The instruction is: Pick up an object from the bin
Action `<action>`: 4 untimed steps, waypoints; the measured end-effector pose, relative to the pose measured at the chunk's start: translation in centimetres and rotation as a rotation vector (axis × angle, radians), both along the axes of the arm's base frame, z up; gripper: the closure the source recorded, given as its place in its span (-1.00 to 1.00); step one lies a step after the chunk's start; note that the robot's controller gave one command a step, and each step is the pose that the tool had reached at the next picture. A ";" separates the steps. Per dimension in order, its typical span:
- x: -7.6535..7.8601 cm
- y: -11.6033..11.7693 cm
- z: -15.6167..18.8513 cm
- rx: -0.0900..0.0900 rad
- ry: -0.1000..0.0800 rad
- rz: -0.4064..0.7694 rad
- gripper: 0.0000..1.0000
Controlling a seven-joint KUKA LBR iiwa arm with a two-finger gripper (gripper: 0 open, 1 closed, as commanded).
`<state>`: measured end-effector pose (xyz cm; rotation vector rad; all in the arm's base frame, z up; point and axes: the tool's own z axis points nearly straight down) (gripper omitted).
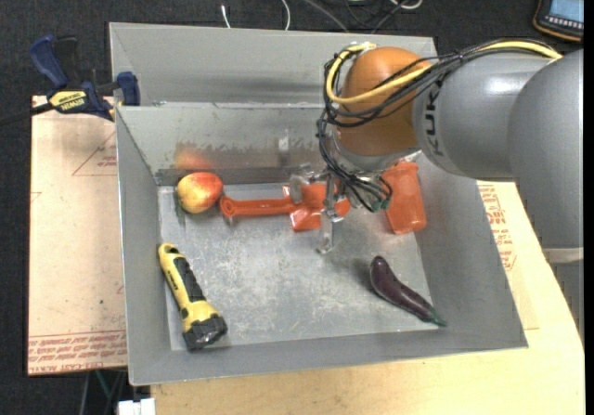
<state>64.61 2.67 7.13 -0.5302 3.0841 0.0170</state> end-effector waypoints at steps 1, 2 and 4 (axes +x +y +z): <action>1.0 -2.3 0.2 -0.001 -0.007 0.028 1.00; 1.0 -2.3 0.3 -0.001 -0.007 0.028 1.00; 1.0 -2.2 2.3 -0.001 -0.008 0.026 1.00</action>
Offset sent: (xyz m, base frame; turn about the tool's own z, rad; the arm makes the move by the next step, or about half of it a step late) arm 0.0000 0.0000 0.0000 0.0000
